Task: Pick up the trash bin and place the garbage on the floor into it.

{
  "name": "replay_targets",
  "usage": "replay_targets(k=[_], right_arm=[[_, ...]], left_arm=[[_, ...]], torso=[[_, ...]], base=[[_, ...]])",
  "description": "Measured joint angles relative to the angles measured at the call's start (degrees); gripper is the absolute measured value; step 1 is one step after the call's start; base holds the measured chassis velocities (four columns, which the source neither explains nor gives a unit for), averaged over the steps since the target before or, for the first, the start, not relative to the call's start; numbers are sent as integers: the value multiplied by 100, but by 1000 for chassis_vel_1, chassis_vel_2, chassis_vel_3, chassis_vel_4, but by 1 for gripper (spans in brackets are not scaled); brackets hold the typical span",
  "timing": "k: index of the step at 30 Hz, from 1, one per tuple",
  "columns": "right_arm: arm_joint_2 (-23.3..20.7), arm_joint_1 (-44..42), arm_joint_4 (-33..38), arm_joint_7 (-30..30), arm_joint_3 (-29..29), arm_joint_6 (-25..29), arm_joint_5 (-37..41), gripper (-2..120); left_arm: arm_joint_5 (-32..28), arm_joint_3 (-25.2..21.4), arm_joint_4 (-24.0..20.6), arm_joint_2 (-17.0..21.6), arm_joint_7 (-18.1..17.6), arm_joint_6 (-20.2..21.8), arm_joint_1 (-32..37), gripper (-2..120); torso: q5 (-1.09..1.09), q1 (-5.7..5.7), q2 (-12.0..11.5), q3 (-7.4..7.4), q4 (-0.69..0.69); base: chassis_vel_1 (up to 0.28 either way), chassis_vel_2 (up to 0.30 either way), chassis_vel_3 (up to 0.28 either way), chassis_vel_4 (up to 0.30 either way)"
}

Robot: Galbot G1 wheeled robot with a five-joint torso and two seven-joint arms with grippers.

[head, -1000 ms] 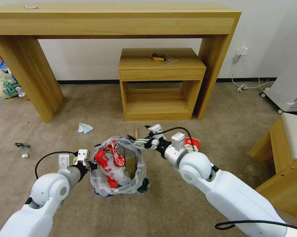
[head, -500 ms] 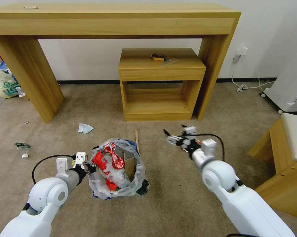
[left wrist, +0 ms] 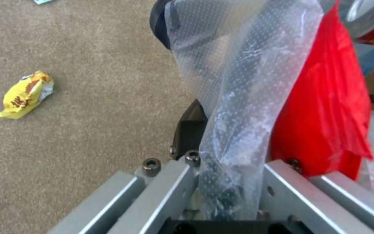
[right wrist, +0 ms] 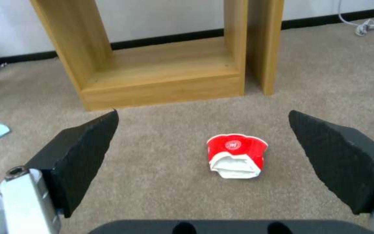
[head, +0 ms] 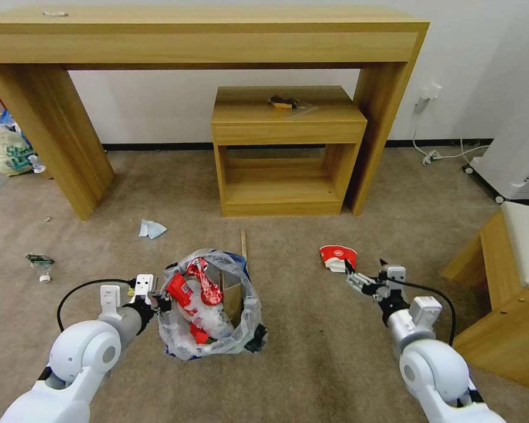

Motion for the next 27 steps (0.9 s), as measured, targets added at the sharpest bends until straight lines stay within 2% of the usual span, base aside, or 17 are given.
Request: replay_targets(k=[8, 27], right_arm=[[65, 10, 78, 53, -41, -19, -10, 100], [4, 40, 32, 86, -53, -57, 44, 100]], left_arm=[[0, -23, -94, -10, 10, 0, 92, 0], [35, -27, -268, -40, -17, 0, 236, 0]], torso=[[0, 0, 0, 0, 1], [0, 1, 0, 1, 0]], base=[[-33, 32, 32, -27], [-80, 79, 85, -86]])
